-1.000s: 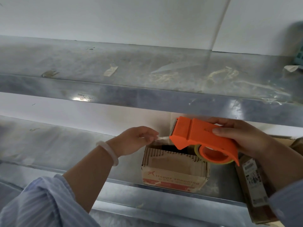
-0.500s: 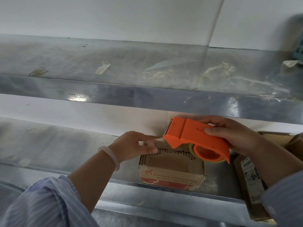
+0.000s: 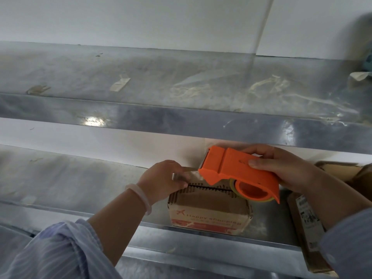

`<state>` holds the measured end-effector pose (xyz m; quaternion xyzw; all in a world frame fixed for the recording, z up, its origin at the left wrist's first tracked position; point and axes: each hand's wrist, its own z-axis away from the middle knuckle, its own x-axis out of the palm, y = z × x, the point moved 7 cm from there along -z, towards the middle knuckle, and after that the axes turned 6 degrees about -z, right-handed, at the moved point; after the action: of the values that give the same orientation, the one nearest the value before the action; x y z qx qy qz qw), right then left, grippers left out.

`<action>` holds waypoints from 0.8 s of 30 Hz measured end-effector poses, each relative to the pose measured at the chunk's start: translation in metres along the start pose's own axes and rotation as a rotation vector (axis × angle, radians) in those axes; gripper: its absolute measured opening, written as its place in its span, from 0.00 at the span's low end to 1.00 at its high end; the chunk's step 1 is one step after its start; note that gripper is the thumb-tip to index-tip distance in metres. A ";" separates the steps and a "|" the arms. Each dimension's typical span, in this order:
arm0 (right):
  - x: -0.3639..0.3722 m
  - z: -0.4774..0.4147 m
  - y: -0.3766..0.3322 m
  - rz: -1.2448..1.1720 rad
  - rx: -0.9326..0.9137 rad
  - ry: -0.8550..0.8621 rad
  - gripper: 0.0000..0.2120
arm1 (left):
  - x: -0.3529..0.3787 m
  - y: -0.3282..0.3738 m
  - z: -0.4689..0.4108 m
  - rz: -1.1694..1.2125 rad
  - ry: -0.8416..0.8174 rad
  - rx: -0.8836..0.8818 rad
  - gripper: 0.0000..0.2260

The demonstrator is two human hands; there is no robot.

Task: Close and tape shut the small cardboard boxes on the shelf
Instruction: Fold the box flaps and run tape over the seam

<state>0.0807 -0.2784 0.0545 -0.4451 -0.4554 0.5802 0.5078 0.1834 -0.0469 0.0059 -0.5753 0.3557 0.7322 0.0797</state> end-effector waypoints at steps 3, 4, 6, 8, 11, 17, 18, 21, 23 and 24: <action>0.003 -0.003 0.003 0.051 0.009 0.010 0.34 | -0.002 0.003 0.001 0.046 -0.004 0.011 0.05; 0.005 -0.004 0.003 0.060 0.005 0.006 0.36 | -0.003 0.005 0.002 0.057 -0.002 0.020 0.09; 0.010 -0.006 0.000 0.056 -0.006 -0.007 0.38 | -0.005 0.006 0.003 0.068 0.003 0.033 0.15; 0.015 -0.007 0.000 0.053 -0.001 -0.018 0.41 | -0.005 0.006 0.003 0.082 0.009 0.043 0.16; 0.021 -0.010 0.004 0.112 0.026 -0.020 0.34 | -0.003 0.007 0.004 0.118 0.008 0.037 0.09; 0.025 -0.009 0.003 0.250 0.064 -0.029 0.30 | -0.009 -0.010 0.003 0.298 0.001 -0.012 0.10; 0.026 -0.009 0.003 0.261 0.066 -0.036 0.30 | -0.013 -0.017 0.004 0.335 -0.017 -0.019 0.12; 0.029 -0.011 0.001 0.273 0.060 -0.042 0.26 | -0.019 -0.037 0.010 0.468 -0.162 -0.080 0.17; 0.031 -0.012 0.000 0.276 0.060 -0.050 0.23 | -0.019 -0.048 0.012 0.571 -0.229 -0.138 0.13; 0.032 -0.013 0.000 0.278 0.058 -0.053 0.23 | -0.019 -0.053 0.011 0.572 -0.225 -0.160 0.10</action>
<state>0.0904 -0.2459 0.0501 -0.4736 -0.3857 0.6694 0.4229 0.2086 0.0048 0.0012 -0.3717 0.4332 0.8097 -0.1359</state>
